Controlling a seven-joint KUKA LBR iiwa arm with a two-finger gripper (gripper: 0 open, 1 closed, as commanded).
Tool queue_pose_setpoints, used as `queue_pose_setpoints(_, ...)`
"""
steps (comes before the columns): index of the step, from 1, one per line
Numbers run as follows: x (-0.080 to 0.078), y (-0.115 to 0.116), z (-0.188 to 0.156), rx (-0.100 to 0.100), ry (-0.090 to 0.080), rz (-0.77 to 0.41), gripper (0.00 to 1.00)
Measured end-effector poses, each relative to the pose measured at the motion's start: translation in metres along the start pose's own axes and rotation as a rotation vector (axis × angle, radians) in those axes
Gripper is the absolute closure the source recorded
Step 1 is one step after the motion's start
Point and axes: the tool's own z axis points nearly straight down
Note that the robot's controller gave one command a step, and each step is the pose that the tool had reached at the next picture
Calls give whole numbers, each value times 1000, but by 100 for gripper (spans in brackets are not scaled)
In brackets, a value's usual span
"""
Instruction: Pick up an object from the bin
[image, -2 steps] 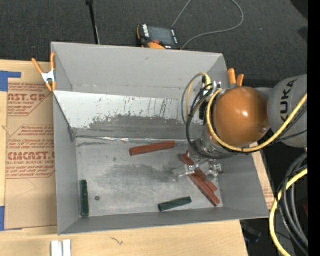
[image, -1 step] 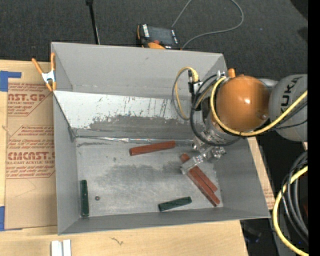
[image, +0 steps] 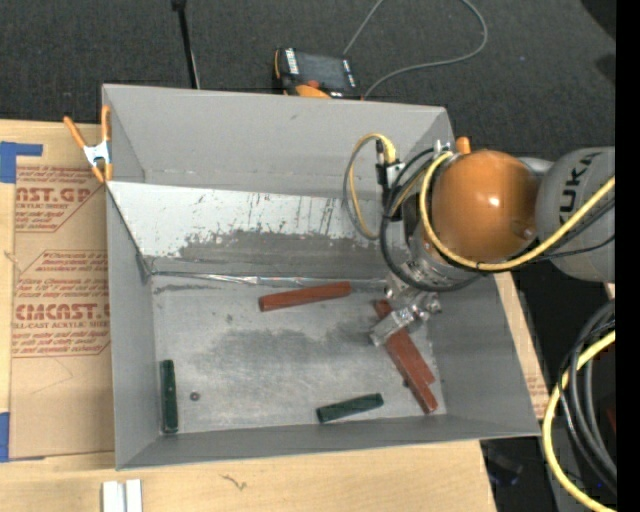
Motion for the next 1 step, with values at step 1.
queue_pose_setpoints(1,42,28,-122,4,7,-4,100)
